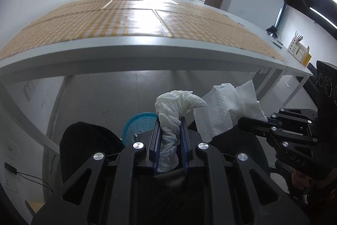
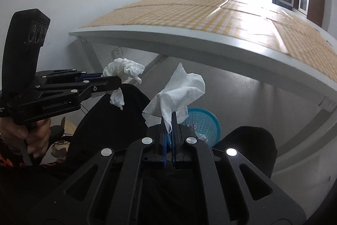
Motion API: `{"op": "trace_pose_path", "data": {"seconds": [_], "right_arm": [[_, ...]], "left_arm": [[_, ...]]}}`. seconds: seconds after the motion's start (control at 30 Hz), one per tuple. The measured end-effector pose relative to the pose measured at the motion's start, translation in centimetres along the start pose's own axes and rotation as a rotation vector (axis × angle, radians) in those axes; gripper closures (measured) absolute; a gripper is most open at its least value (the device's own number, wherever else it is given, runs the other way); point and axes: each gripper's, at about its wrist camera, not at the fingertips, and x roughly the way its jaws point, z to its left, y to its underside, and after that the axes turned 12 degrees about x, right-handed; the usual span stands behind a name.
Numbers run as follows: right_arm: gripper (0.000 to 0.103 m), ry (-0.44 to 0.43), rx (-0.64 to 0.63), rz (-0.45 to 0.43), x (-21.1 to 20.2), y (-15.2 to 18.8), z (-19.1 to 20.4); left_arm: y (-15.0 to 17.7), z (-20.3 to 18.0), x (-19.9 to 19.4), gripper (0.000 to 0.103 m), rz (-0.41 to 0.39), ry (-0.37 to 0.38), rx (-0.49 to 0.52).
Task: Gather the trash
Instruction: 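Carry the tissue and napkin down over the blue wastebasket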
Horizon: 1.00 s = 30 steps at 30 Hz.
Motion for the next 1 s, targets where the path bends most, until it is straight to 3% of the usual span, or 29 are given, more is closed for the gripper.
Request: {"op": "trace_pose_path", "data": {"seconds": [0.37, 0.63, 1.0], "right_arm": [[0.100, 0.042, 0.079, 0.163, 9.1, 2.0, -3.4], [0.100, 0.098, 0.125, 0.256, 15.3, 1.8, -5.5], [0.100, 0.196, 0.134, 0.377, 23.6, 0.6, -7.0]], "left_arm": [[2.2, 2.2, 9.2, 0.088, 0.168, 0.038, -0.055], [2.0, 2.7, 15.5, 0.088, 0.232, 0.002, -0.001], [3.3, 6.6, 23.8, 0.088, 0.366, 0.085, -0.096]]}}
